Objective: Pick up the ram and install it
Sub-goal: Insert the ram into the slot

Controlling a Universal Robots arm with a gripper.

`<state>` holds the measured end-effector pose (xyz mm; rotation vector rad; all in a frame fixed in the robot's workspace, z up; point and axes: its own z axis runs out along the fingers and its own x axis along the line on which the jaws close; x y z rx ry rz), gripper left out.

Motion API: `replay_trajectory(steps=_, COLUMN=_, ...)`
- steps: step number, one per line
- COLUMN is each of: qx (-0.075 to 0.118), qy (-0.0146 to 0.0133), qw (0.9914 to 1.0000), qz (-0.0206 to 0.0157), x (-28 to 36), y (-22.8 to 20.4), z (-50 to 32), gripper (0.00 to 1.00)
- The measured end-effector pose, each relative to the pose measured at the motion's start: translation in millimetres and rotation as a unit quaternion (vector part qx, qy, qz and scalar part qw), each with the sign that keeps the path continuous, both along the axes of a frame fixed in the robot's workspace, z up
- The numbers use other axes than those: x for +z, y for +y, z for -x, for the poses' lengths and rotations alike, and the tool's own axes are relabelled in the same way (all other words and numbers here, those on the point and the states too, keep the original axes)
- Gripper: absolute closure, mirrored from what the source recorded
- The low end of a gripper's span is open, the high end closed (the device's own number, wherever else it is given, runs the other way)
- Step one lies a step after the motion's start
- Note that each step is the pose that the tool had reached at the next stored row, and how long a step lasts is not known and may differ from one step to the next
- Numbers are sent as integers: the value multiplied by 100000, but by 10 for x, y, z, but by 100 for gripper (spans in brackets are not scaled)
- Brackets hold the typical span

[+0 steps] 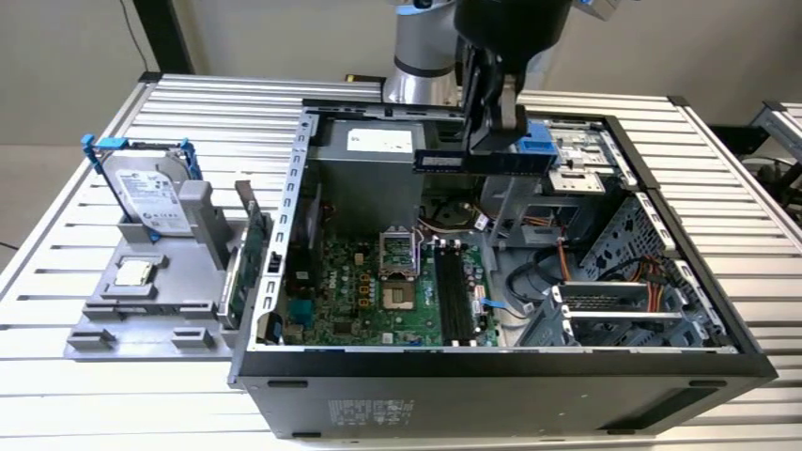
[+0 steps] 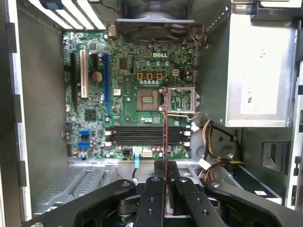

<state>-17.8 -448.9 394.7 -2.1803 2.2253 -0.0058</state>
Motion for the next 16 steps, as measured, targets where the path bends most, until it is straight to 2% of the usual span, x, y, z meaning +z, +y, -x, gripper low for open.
replay_trajectory(steps=3, qx=-926, qy=19, qw=99996, qz=7, x=0, y=9, z=-5, gripper=100)
replay_trajectory(steps=16, qx=-1115, qy=45, qw=99994, qz=-1, x=-1, y=10, z=-6, gripper=100)
